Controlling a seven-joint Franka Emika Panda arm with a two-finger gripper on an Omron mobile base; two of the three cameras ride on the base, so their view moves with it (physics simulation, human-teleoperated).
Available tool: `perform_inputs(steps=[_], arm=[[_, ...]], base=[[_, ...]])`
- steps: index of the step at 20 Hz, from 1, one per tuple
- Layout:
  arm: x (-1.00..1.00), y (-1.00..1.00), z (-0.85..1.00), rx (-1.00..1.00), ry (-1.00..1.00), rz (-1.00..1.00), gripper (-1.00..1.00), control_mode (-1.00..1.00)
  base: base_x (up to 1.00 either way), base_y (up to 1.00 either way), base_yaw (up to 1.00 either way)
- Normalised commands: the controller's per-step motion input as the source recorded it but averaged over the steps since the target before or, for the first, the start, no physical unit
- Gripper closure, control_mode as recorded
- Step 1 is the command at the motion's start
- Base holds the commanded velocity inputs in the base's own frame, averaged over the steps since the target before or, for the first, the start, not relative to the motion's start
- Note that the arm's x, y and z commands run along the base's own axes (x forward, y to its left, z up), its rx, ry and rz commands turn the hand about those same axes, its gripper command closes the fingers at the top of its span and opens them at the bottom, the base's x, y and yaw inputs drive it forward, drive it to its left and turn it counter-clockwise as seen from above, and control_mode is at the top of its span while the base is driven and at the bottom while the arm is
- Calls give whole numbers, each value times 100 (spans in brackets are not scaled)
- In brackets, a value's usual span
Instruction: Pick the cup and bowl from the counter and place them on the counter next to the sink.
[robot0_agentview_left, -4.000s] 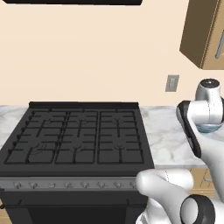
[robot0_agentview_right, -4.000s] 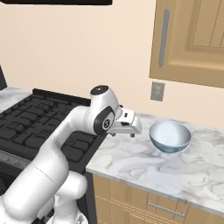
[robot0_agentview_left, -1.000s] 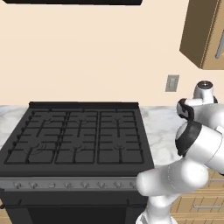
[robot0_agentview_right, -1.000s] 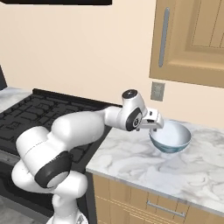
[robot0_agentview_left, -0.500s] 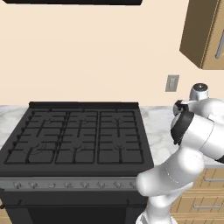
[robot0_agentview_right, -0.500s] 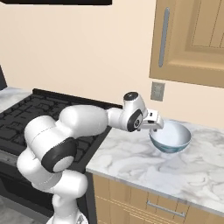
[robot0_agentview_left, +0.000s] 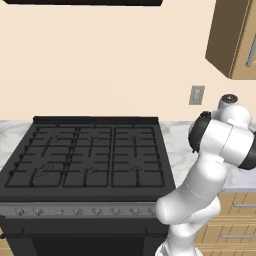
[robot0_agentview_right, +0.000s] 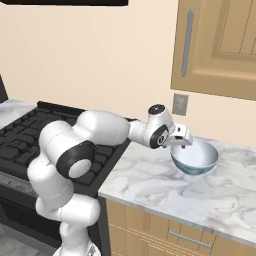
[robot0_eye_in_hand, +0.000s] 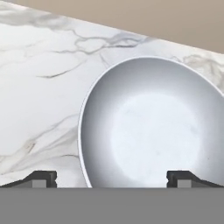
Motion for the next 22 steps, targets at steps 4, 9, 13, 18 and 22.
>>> perform_inputs(steps=[4, 9, 13, 18, 22], arm=[[0, 0, -12, 1, 0, 0, -100, -100], [0, 0, -24, 2, 0, 0, -100, -100], [0, 0, -25, 1, 0, 0, -100, -100], [0, 0, -19, 0, 0, 0, -100, -100], [0, 0, -17, 0, 0, 0, -100, -100]], base=[[0, 0, 0], [0, 0, 0], [0, 0, 0], [0, 0, 0], [0, 0, 0]])
